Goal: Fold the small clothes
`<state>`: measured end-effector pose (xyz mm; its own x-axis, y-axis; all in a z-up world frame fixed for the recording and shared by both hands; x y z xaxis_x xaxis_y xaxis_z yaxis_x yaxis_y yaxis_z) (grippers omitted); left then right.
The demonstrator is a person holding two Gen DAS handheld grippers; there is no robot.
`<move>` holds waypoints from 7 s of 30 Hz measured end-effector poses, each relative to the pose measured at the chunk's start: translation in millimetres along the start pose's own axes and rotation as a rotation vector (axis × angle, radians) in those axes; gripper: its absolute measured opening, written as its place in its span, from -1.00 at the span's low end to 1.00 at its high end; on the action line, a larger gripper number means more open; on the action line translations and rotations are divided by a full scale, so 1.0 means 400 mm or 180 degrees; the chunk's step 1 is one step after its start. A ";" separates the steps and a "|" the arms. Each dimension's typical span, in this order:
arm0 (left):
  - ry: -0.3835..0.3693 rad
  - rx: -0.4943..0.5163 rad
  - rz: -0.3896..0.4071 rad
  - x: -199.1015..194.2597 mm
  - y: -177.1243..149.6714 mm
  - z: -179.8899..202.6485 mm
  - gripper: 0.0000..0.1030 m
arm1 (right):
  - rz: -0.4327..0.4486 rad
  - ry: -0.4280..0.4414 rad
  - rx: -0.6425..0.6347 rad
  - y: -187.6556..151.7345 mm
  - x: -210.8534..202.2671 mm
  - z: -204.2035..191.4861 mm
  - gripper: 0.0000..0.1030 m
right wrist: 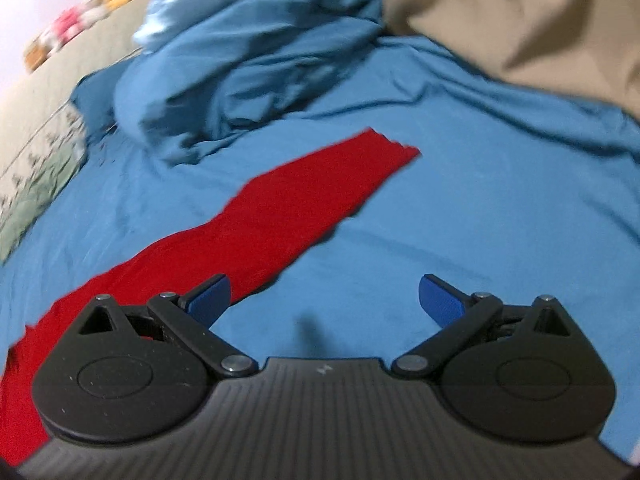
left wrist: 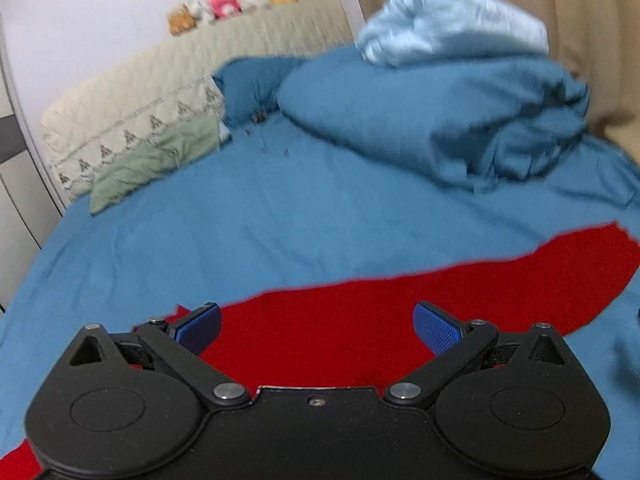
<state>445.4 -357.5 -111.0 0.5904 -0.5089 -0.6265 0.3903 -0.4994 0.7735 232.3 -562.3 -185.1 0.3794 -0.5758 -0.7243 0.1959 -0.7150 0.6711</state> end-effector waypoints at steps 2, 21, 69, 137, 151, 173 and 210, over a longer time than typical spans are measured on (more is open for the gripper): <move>-0.0073 -0.0031 -0.0165 0.050 -0.023 0.000 1.00 | -0.0038 -0.0039 0.0041 -0.003 0.031 0.006 1.00; -0.0101 -0.0800 -0.0960 0.335 -0.149 -0.105 1.00 | 0.0322 -0.0390 -0.0462 0.129 0.289 -0.081 0.09; -0.0089 -0.1834 -0.0527 -0.146 -0.377 -0.633 1.00 | 0.0146 0.1733 -0.2550 -0.388 -0.188 -0.885 0.96; 0.0757 -0.1905 -0.0032 -0.296 -0.474 -0.742 0.02 | -0.0119 0.1406 -0.2672 -0.415 -0.008 -0.750 1.00; 0.0559 -0.1925 -0.0390 -0.193 -0.536 -0.739 0.06 | 0.0047 0.1478 -0.2585 -0.303 0.107 -0.983 1.00; 0.0535 -0.2113 -0.0440 -0.251 -0.519 -0.740 0.19 | -0.0106 0.1629 -0.2641 -0.376 -0.037 -0.788 1.00; 0.2177 -0.3800 0.0141 -0.839 -1.060 -1.323 -0.24 | -0.0020 0.1831 -0.3299 -0.787 -0.598 -1.128 1.00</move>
<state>455.7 396.2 -177.9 0.7092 0.1083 -0.6967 0.5213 0.5848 0.6215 488.0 -20.6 -151.5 0.6748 -0.1210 -0.7280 0.7379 0.0977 0.6678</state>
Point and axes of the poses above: each gripper's, at about its wrist camera, not at the fingertips, and x roughly the way its jaws point, z to its right, y to its top, the point moved 8 cm from there along x, roughly the way its jaws point, and after that the axes turned 15 degrees about -y, right-handed, at the moved point
